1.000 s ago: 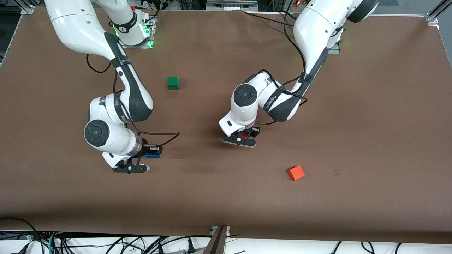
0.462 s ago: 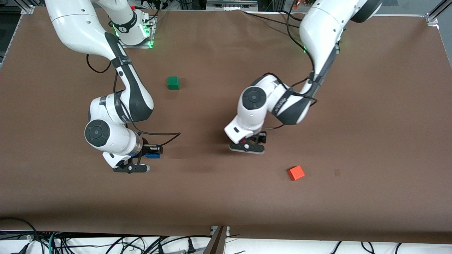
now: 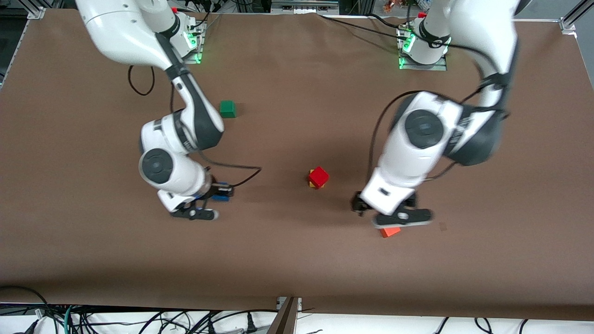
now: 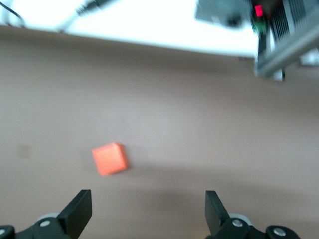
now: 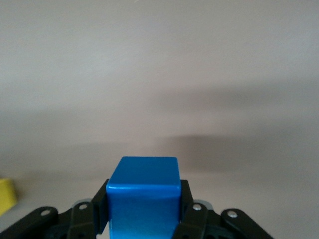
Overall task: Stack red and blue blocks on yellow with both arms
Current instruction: 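Withdraw the left gripper while the right gripper carries the blue cube over the stack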
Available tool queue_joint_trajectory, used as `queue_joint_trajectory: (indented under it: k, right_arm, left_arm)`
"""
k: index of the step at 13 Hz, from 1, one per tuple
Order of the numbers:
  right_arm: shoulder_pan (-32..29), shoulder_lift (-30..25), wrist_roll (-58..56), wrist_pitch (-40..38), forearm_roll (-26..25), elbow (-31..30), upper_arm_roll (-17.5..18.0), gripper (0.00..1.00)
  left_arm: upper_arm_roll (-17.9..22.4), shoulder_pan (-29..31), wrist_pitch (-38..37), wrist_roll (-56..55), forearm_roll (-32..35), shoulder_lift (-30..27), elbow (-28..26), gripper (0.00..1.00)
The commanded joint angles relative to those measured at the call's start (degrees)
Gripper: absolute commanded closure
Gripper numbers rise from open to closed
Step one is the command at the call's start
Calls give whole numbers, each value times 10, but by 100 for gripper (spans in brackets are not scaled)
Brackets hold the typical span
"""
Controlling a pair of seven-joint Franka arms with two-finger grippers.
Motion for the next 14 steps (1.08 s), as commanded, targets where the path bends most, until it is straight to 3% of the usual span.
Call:
queue_joint_trajectory:
  k: [1, 3, 6, 10, 14]
  right_arm:
    - [53, -4, 102, -68, 3, 75, 10, 51]
    - [88, -3, 138, -78, 2, 104, 12, 49]
    - [156, 13, 195, -33, -25, 118, 5, 49]
    - [206, 59, 247, 20, -62, 149, 5, 49]
    - [210, 125, 242, 62, -77, 220, 1, 49]
  left_arm:
    - [-13, 62, -23, 78, -44, -61, -14, 0]
    - [-13, 121, -68, 144, -110, -83, -12, 0]
    - [-13, 189, -140, 249, -118, -107, -10, 0]
    - [-7, 221, -225, 266, -111, -131, -12, 0]
    - [5, 224, -306, 266, -111, -150, -15, 0]
